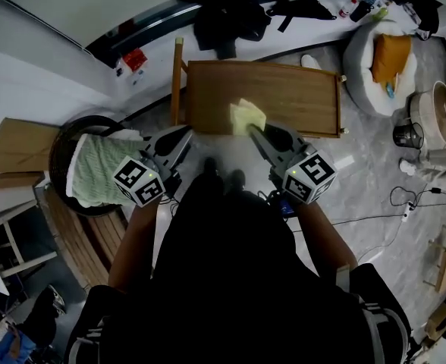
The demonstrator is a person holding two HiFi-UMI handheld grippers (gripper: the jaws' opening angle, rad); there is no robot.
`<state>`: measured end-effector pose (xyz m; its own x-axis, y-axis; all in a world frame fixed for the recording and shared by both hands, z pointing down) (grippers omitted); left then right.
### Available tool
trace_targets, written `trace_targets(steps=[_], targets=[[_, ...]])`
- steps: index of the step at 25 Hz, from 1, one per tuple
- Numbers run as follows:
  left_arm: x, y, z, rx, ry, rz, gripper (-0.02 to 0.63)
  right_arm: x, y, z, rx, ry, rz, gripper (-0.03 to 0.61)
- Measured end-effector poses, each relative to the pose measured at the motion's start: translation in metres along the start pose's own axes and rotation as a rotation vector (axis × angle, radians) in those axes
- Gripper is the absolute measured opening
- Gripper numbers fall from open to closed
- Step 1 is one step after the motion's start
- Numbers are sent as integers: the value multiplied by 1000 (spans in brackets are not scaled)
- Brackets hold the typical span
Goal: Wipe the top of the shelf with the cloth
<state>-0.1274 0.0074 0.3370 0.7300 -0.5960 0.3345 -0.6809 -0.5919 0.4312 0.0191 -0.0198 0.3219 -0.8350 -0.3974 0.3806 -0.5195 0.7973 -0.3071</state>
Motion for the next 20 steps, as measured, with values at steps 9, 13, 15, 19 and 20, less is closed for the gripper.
trace_targets(steps=[9,13,15,19,20], targets=[[31,63,36,-16,-31,-72,15,51,-35,35,-4,26,-47,44],[38,97,59,-55,-11,-48,15,84,-51,58,-11,35,-61,44],[38,117,66,-89,23,3,15,101,-55,67,-20,43,-59,44],[41,150,63,-84,95,78,15,133,-63,75,-18,61,-54,44],[43,158,60,-95,109,86,15,142,-65,75,-10,68,-53,44]])
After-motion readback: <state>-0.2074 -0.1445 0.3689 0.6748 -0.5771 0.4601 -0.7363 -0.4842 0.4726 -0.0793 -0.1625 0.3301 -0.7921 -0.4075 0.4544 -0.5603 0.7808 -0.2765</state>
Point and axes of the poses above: the fingertips, and each gripper's own axes: x forward along the fingers, y to its left, z out of its top, the point moved 1 cm from there along -x, backward along the fingers, and after that the axes turned 13 degrees about y, right-handed, at the moved point
